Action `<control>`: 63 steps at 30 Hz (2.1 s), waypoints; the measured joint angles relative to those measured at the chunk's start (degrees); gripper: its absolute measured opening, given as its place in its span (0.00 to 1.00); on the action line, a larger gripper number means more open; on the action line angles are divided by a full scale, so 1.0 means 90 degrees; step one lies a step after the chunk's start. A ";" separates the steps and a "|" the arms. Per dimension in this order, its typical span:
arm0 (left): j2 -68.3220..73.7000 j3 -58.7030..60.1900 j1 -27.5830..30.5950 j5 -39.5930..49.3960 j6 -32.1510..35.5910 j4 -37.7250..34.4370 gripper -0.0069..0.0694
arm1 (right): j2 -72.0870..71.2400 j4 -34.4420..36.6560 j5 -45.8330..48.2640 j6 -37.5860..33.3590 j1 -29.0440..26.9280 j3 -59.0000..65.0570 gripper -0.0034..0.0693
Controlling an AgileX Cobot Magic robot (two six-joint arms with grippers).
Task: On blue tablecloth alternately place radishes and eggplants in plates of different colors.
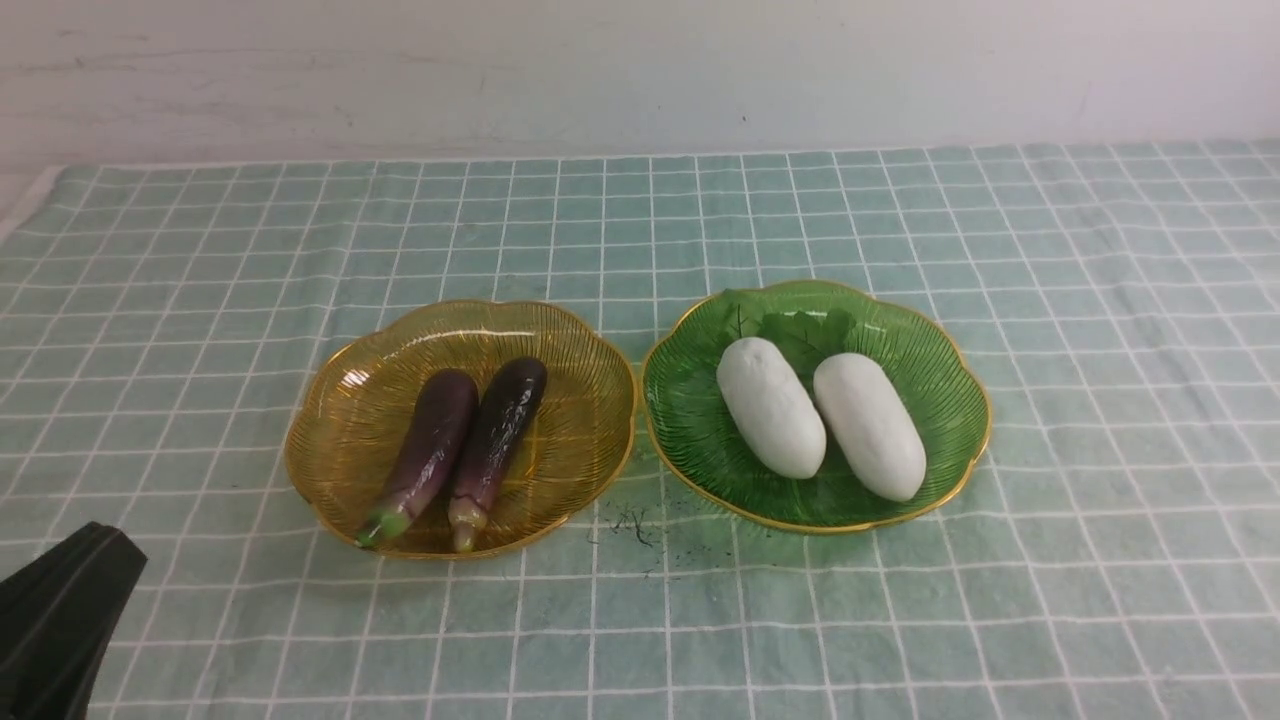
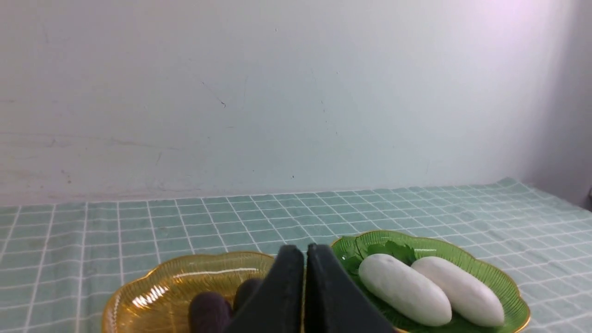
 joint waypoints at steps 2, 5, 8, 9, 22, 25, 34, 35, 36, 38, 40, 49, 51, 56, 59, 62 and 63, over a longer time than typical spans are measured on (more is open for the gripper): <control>0.0000 0.0013 0.0000 0.0000 0.0122 0.0029 0.08 | 0.0000 0.0000 0.0000 0.0000 0.0000 0.0000 0.03; 0.0000 0.0014 0.0000 -0.0006 0.0471 0.0129 0.08 | 0.0000 0.0000 0.0000 0.0000 0.0000 0.0000 0.03; 0.0000 0.0014 0.0000 -0.0006 0.0705 0.0149 0.08 | 0.0000 0.0000 0.0000 0.0000 0.0000 0.0000 0.03; -0.0008 0.0014 0.0000 0.0001 0.0830 0.0157 0.08 | 0.0000 0.0000 0.0000 0.0000 0.0000 0.0000 0.03; -0.1158 0.0559 0.1886 0.2265 0.1401 -0.0259 0.08 | 0.0000 0.0000 0.0000 0.0000 0.0000 0.0000 0.03; -0.1158 0.0900 0.2512 0.2377 0.1401 -0.0451 0.08 | 0.0000 0.0000 0.0002 0.0000 0.0000 0.0000 0.03; -0.1158 0.0974 0.2406 0.2792 0.1409 -0.0451 0.08 | 0.0000 0.0000 0.0002 0.0000 0.0000 0.0000 0.03; -0.1158 0.0974 0.2305 0.2805 0.1409 -0.0442 0.08 | 0.0000 0.0000 0.0002 0.0000 0.0000 0.0000 0.03; -0.1158 0.0974 0.2273 0.2805 0.1409 -0.0436 0.08 | 0.0000 0.0000 0.0002 0.0000 0.0000 0.0000 0.03; -0.1158 0.0974 0.2235 0.2805 0.1409 -0.0428 0.08 | 0.0000 0.0000 0.0002 0.0000 0.0000 0.0000 0.03; -0.1158 0.0974 0.2235 0.2812 0.1409 -0.0421 0.08 | 0.0000 0.0000 0.0002 0.0000 0.0000 0.0000 0.03; -0.1158 0.0974 0.2478 0.2811 0.1409 -0.0413 0.08 | 0.0000 0.0000 0.0002 0.0000 0.0000 0.0000 0.03; -0.1158 0.0974 0.2522 0.2811 0.1409 -0.0413 0.08 | 0.0000 0.0000 0.0002 0.0000 0.0000 0.0000 0.03; -0.1158 0.0974 0.2522 0.2813 0.1409 -0.0413 0.08 | 0.0000 0.0000 0.0002 0.0000 0.0000 0.0000 0.03; -0.1158 0.0974 0.2522 0.2813 0.1409 -0.0413 0.08 | 0.0000 0.0000 0.0002 0.0000 0.0000 0.0000 0.03; -0.1158 0.0974 0.2522 0.2813 0.1409 -0.0406 0.08 | 0.0000 0.0000 0.0002 0.0000 0.0000 0.0000 0.03; -0.1158 0.0974 0.2522 0.2813 0.1409 -0.0406 0.08 | 0.0000 0.0000 0.0002 0.0000 0.0000 0.0000 0.03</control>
